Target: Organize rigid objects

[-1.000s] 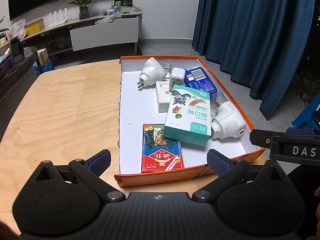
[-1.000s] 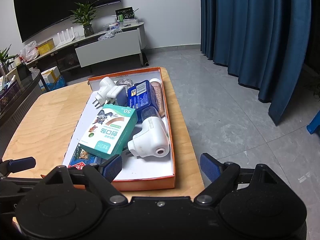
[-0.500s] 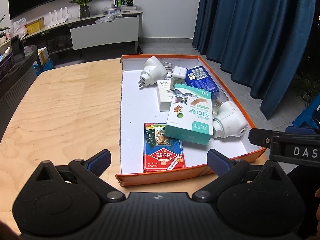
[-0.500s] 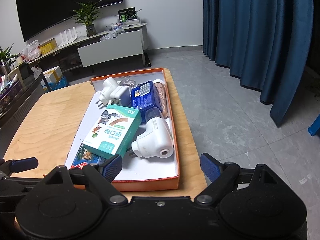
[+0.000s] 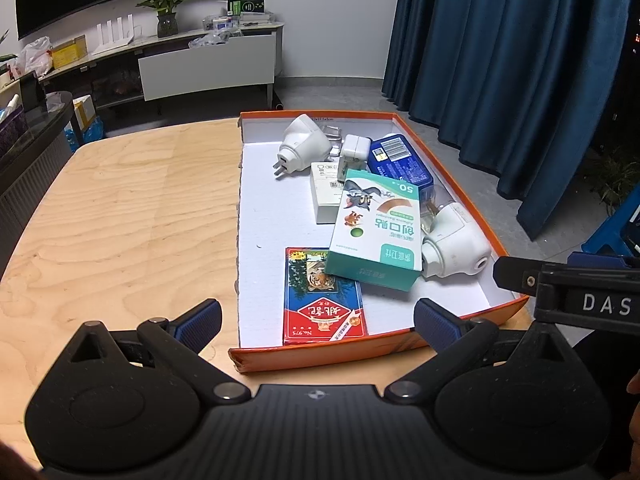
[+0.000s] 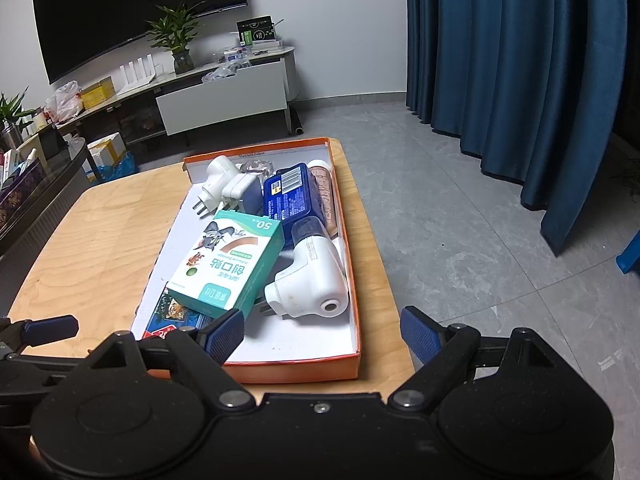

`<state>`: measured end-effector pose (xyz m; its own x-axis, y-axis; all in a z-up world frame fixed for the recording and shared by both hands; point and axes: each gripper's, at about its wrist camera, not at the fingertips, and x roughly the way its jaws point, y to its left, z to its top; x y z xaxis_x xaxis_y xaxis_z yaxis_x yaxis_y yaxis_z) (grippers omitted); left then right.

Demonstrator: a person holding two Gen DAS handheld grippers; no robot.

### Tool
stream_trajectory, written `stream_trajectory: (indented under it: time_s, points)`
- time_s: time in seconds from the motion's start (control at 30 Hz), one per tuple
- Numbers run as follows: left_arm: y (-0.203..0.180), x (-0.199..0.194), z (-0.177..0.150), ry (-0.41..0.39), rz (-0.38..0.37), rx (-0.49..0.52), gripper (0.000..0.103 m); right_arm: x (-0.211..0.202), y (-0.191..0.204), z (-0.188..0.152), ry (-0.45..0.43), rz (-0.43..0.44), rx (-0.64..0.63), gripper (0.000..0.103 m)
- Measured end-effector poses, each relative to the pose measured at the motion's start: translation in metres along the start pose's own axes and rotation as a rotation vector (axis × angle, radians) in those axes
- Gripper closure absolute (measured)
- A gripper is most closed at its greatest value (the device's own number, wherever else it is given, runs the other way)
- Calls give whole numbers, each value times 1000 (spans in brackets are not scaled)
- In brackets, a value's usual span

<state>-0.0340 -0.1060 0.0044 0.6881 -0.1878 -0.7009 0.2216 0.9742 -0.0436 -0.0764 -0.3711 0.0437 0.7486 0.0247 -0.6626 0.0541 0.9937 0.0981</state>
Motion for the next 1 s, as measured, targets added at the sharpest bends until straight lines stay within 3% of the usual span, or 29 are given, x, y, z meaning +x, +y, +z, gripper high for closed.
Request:
stream_trajectory:
  time_s: [1.0]
  points:
    - [-5,-3,3,-3,-7,13,0,0,1,1,-2,3,1,3]
